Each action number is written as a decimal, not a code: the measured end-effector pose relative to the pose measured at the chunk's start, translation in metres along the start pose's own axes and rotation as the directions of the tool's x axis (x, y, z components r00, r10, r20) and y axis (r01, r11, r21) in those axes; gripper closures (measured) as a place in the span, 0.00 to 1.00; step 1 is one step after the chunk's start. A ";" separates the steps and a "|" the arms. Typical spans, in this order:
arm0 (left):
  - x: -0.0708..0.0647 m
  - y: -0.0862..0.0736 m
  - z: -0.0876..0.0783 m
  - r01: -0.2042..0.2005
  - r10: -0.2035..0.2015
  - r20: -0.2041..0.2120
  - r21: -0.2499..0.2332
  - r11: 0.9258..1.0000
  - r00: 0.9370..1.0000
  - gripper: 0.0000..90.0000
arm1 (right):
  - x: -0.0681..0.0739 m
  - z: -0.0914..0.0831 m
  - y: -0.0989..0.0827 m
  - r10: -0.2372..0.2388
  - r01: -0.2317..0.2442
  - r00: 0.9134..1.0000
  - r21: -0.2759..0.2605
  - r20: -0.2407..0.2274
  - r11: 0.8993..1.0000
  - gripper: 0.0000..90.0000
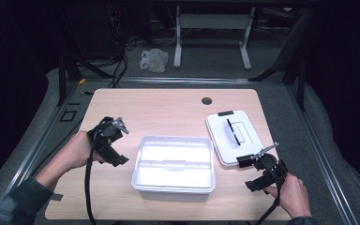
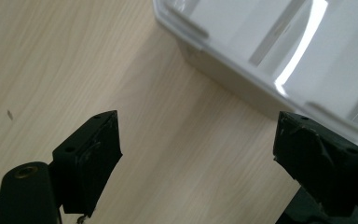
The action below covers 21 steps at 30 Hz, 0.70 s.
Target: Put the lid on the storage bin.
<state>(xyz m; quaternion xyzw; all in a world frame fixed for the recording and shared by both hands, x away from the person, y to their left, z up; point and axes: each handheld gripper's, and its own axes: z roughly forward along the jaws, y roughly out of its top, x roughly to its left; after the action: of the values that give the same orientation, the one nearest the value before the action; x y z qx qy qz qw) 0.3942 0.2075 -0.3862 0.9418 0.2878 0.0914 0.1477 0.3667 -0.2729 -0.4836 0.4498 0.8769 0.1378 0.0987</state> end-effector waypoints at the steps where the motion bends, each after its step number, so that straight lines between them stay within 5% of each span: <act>1: 0.002 -0.006 0.002 0.018 -0.018 -0.005 -0.003 1.000 1.000 0.17 | 0.000 0.000 0.000 0.000 0.000 1.000 0.003 0.004 1.000 0.07; 10: 0.010 -0.046 0.026 0.166 -0.166 -0.076 0.001 0.986 0.983 0.16 | -0.001 0.000 0.005 0.001 -0.001 1.000 0.001 0.009 1.000 0.07; 14: 0.013 -0.058 0.040 0.228 -0.227 -0.096 -0.003 0.974 0.969 0.16 | -0.003 -0.003 0.010 0.014 -0.014 1.000 -0.003 0.015 1.000 0.08; 17: 0.015 -0.069 0.056 0.284 -0.283 -0.109 -0.007 0.959 0.953 0.16 | -0.007 -0.008 0.020 0.035 -0.035 0.999 -0.009 0.022 0.999 0.07; 21: 0.017 -0.076 0.072 0.318 -0.315 -0.100 0.013 0.948 0.944 0.16 | -0.009 -0.011 0.030 0.051 -0.051 0.998 -0.005 0.021 0.999 0.07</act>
<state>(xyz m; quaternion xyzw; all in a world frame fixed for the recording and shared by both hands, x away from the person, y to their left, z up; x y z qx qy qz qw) 0.3874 0.2609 -0.4774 0.8800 0.4433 0.1077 0.1326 0.3915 -0.2651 -0.4628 0.4732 0.8637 0.1375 0.1057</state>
